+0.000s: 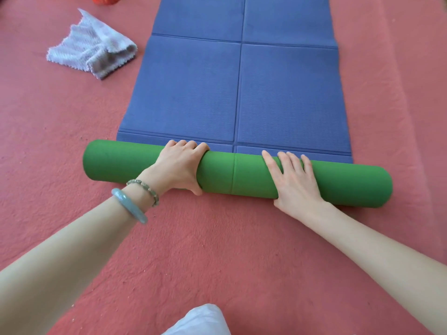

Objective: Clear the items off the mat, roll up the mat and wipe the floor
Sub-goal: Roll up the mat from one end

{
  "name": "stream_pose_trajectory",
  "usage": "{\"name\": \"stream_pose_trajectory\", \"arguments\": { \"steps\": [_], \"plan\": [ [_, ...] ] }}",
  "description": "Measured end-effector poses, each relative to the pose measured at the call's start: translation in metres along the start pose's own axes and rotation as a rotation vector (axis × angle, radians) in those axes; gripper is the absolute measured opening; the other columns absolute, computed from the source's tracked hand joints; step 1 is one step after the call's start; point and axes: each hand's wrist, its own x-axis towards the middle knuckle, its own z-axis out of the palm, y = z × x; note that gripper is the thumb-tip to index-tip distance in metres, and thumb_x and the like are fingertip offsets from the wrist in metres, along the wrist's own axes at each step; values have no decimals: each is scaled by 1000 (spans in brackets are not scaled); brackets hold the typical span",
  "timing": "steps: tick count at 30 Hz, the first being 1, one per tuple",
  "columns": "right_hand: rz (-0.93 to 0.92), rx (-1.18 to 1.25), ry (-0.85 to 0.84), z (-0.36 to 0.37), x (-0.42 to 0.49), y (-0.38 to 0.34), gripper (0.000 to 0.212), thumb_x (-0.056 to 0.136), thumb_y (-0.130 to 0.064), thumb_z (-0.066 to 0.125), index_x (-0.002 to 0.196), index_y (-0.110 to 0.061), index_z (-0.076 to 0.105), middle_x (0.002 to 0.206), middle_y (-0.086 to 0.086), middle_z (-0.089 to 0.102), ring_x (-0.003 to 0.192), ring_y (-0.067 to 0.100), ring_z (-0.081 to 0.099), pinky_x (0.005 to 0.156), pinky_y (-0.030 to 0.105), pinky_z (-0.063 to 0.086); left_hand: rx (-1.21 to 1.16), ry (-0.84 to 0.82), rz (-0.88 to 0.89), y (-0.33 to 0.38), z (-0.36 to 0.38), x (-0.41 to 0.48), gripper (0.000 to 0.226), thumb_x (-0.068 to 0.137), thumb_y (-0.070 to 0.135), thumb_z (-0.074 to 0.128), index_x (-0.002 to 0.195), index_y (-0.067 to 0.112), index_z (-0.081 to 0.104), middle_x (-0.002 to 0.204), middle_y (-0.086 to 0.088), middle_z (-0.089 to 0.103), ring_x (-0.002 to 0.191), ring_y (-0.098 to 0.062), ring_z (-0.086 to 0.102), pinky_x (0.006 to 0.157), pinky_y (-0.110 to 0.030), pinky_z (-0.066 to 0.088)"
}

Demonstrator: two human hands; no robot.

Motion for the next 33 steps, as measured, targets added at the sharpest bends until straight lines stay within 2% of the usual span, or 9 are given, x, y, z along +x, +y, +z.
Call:
{"name": "stream_pose_trajectory", "arguments": {
  "steps": [3,6,9,11,15,21,27,30,33],
  "plan": [
    [-5,-24,-49,-4,8,2,117,40,-21,87,143,-13,31,124,19,50,111,36,51,101,54,35,-3,58,18,-1,1,-3,103,38,55,79,128,21,44,119,-3,54,112,-26,48,93,-37,36],
    [-25,-3,-170,-13,19,6,110,61,-29,77,148,-20,11,135,9,37,124,28,38,109,45,24,86,255,28,2,20,-16,118,31,44,87,136,12,42,131,-18,52,121,-37,49,101,-47,36],
    [-44,28,-230,-20,28,11,111,61,-35,76,147,-23,6,132,6,37,122,26,38,107,41,26,82,328,-2,8,36,-20,122,33,30,90,139,12,33,131,-19,51,123,-36,48,108,-45,23],
    [-51,40,-260,-22,35,14,113,58,-36,78,145,-23,8,130,6,39,120,26,40,103,40,29,69,353,-36,9,36,-14,116,35,26,89,138,12,37,129,-17,52,121,-35,48,108,-43,20],
    [-22,96,-305,-28,46,17,117,56,-38,78,146,-27,5,132,6,38,122,26,38,104,40,29,74,295,-61,5,29,-1,106,38,25,87,134,13,44,124,-12,55,115,-32,52,105,-44,29],
    [54,36,-135,-13,21,5,112,70,-17,71,150,-22,-7,150,17,16,141,33,12,114,52,5,56,100,-44,3,8,11,111,44,36,86,139,21,32,130,-2,46,121,-25,43,106,-37,23],
    [60,-38,-44,-2,28,7,117,58,-14,81,149,-18,8,142,21,33,135,36,29,109,58,18,23,-18,-18,-4,-7,27,102,45,40,82,132,22,33,116,0,50,110,-24,46,96,-35,32],
    [45,2,-120,-8,37,10,108,68,-18,75,150,-20,4,145,15,24,137,31,21,112,55,12,59,-16,-7,-4,-11,31,102,47,39,82,133,18,32,122,-4,46,117,-25,41,99,-36,30],
    [39,22,-121,-10,43,13,108,67,-21,75,149,-21,4,145,13,24,136,28,22,112,53,12,111,104,2,-1,-1,22,107,51,33,83,141,14,29,134,-9,41,128,-29,36,107,-39,23]
  ]
}}
